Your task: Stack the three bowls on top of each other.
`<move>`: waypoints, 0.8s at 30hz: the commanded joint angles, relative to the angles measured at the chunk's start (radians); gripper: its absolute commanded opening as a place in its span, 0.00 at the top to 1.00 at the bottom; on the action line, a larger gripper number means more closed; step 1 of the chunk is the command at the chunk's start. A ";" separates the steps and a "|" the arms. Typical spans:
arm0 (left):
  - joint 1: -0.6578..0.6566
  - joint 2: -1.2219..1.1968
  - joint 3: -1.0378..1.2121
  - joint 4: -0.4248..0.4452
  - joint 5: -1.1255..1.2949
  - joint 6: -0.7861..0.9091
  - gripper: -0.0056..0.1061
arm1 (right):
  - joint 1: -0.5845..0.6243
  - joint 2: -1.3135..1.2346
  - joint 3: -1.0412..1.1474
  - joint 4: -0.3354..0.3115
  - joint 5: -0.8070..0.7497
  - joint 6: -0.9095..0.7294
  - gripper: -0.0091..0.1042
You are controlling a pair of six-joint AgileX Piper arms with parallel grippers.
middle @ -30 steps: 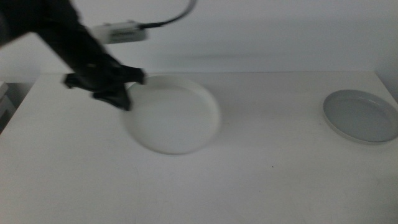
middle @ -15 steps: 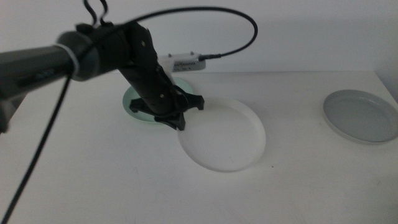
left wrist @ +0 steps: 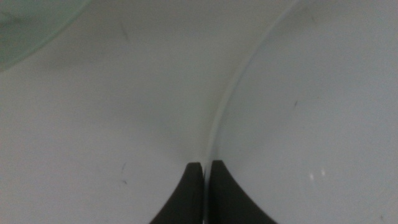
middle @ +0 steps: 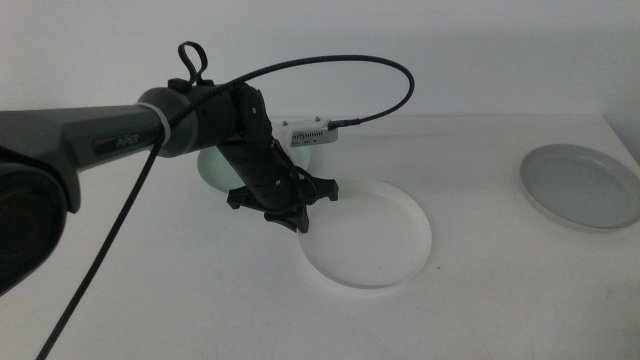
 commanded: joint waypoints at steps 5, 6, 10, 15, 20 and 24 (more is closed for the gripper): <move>-0.003 -0.047 -0.029 -0.030 -0.027 0.027 0.81 | -0.004 -0.028 -0.006 -0.010 -0.074 -0.004 0.38; -0.003 -0.047 -0.029 -0.030 -0.027 0.039 0.78 | -0.004 -0.028 -0.006 -0.010 -0.074 -0.004 0.38; 0.000 -0.062 -0.030 -0.016 -0.012 0.050 0.45 | -0.004 -0.028 -0.006 -0.010 -0.074 -0.004 0.38; 0.019 -0.160 -0.030 0.051 0.028 0.050 0.14 | -0.004 -0.028 -0.006 -0.010 -0.074 -0.004 0.38; 0.056 -0.312 -0.030 0.223 0.023 0.001 0.14 | -0.004 -0.028 -0.006 -0.010 -0.074 -0.004 0.38; 0.123 -0.405 -0.030 0.311 0.017 -0.093 0.14 | -0.004 -0.028 -0.006 -0.010 -0.074 -0.004 0.38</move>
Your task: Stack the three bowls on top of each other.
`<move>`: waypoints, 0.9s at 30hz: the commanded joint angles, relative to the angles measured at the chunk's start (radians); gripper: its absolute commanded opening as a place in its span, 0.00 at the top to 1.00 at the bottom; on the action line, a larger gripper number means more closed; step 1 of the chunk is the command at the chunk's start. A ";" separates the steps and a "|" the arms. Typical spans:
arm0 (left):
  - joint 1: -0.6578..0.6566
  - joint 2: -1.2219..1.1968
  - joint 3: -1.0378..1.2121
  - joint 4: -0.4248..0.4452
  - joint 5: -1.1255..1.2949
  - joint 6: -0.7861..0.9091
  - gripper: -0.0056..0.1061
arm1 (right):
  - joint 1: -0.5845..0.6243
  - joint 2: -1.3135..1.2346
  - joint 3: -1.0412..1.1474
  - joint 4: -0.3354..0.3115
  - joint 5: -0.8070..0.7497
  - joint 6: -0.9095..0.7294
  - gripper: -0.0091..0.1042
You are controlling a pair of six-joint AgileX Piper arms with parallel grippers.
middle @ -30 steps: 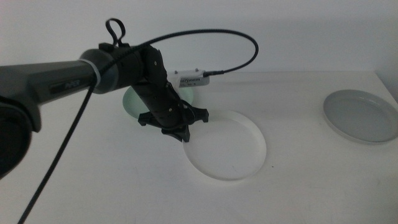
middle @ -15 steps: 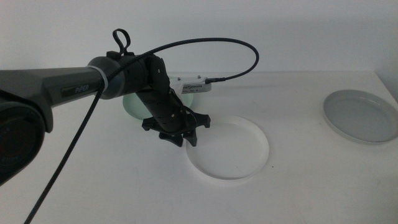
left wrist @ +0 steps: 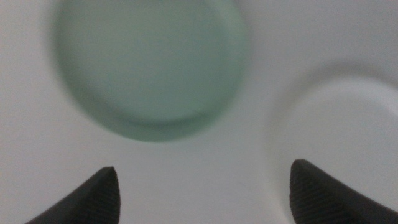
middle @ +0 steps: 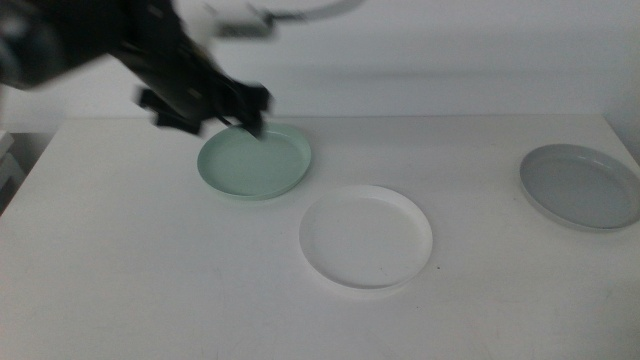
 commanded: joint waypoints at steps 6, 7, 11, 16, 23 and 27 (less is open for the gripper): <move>0.154 -0.090 -0.030 0.050 -0.069 -0.068 0.14 | -0.004 -0.028 -0.006 -0.010 -0.074 -0.004 0.38; 0.169 -0.080 -0.030 0.050 -0.087 -0.068 0.14 | -0.004 -0.028 -0.006 -0.010 -0.074 -0.004 0.38; 0.201 -0.016 -0.030 0.050 -0.207 -0.068 0.14 | -0.004 -0.028 -0.006 -0.010 -0.074 -0.004 0.38; 0.201 0.086 -0.030 0.052 -0.354 -0.068 0.16 | -0.004 -0.028 -0.006 -0.010 -0.074 -0.004 0.38; 0.201 0.233 -0.038 0.048 -0.450 -0.069 0.18 | -0.004 -0.028 -0.006 -0.010 -0.074 -0.004 0.38; 0.200 0.299 -0.076 0.048 -0.443 -0.069 0.20 | -0.004 -0.028 -0.006 -0.010 -0.074 -0.004 0.38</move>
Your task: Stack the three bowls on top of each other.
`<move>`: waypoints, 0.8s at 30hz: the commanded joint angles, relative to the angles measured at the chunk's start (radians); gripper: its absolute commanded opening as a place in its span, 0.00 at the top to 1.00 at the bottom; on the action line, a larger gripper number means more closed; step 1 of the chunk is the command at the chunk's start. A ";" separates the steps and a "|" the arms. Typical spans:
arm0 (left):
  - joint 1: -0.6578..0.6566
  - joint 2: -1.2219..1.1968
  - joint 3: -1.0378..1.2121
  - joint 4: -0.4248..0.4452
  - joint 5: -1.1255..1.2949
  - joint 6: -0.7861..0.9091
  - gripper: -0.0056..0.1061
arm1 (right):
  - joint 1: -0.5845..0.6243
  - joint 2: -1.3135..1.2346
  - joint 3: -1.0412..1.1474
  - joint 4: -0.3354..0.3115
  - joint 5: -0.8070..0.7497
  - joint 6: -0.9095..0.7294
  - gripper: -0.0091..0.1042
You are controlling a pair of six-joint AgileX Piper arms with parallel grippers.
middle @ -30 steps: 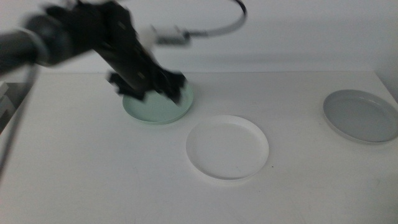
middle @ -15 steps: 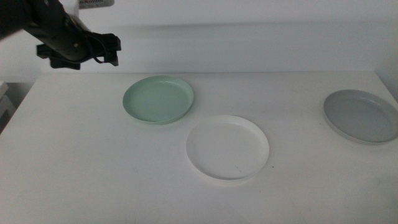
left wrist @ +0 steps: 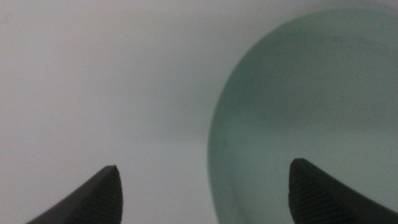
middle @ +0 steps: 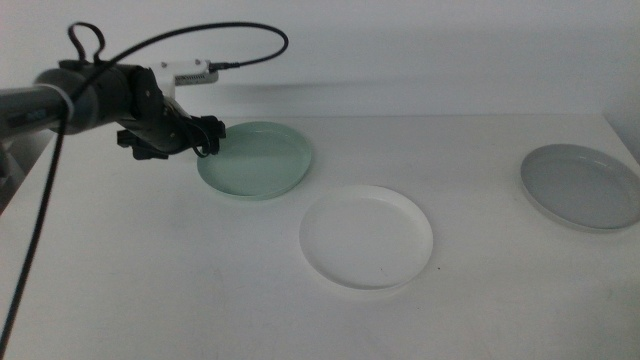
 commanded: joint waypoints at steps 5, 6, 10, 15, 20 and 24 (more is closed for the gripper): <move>-0.001 0.021 -0.082 -0.005 -0.057 -0.010 0.26 | -0.004 -0.028 -0.006 -0.010 -0.074 -0.004 0.38; -0.001 0.028 -0.083 -0.006 -0.059 -0.011 0.27 | -0.004 -0.028 -0.006 -0.010 -0.074 -0.004 0.38; -0.001 0.049 -0.083 -0.013 -0.055 -0.018 0.39 | -0.004 -0.028 -0.006 -0.010 -0.074 -0.004 0.38; -0.001 0.060 -0.083 -0.030 -0.056 -0.018 0.68 | -0.004 -0.028 -0.006 -0.010 -0.074 -0.004 0.38; -0.001 0.051 -0.083 -0.048 -0.054 -0.021 1.00 | -0.004 -0.028 -0.006 -0.010 -0.074 -0.004 0.38; -0.001 -0.006 -0.083 -0.047 -0.031 -0.021 0.99 | -0.004 -0.028 -0.006 -0.010 -0.074 -0.004 0.38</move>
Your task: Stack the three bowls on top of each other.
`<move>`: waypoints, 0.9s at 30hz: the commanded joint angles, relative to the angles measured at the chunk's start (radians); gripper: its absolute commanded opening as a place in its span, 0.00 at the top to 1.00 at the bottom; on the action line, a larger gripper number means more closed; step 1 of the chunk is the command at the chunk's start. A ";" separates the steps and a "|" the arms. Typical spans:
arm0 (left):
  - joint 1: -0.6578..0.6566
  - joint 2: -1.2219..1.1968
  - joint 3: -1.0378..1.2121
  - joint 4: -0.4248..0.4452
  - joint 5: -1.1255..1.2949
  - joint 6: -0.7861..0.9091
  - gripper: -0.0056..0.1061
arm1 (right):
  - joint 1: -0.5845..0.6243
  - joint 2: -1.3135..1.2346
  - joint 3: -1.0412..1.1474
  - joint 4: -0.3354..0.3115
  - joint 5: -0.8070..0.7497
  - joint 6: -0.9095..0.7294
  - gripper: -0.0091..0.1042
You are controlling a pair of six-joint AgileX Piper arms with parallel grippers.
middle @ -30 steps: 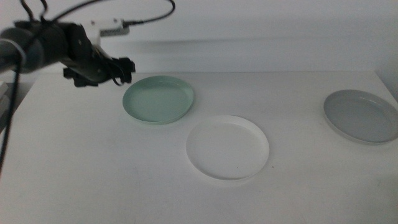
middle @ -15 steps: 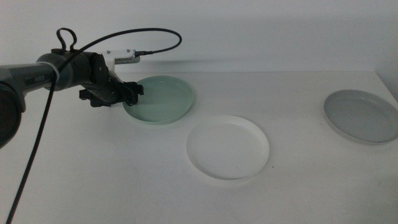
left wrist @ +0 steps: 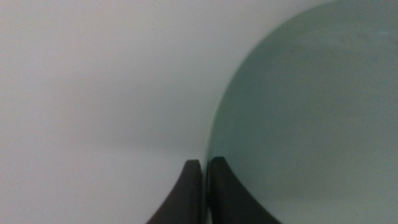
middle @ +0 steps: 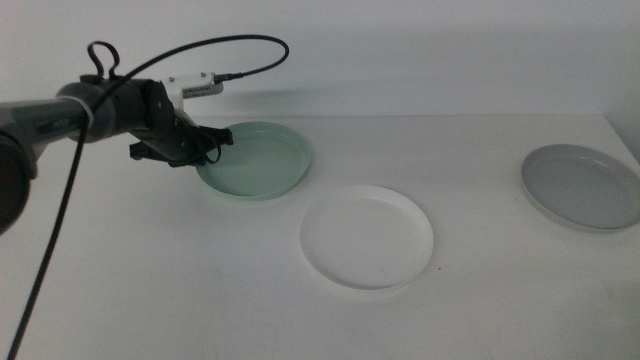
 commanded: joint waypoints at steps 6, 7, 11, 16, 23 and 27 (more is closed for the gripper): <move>-0.025 -0.257 0.065 0.005 -0.051 -0.001 0.99 | -0.004 -0.028 -0.006 -0.010 -0.074 -0.004 0.38; -0.031 -0.285 0.094 0.006 -0.068 -0.001 0.99 | -0.004 -0.028 -0.006 -0.010 -0.074 -0.004 0.38; -0.079 -0.423 0.236 0.003 -0.112 -0.002 0.99 | -0.004 -0.028 -0.006 -0.010 -0.074 -0.004 0.38; -0.183 -0.545 0.363 -0.005 -0.132 -0.005 0.99 | -0.004 -0.028 -0.006 -0.010 -0.074 -0.004 0.38; -0.333 -0.565 0.411 -0.007 -0.154 -0.054 0.99 | -0.004 -0.028 -0.006 -0.010 -0.074 -0.004 0.38; -0.388 -0.521 0.411 -0.009 -0.197 -0.063 0.99 | -0.004 -0.028 -0.006 -0.010 -0.074 -0.004 0.38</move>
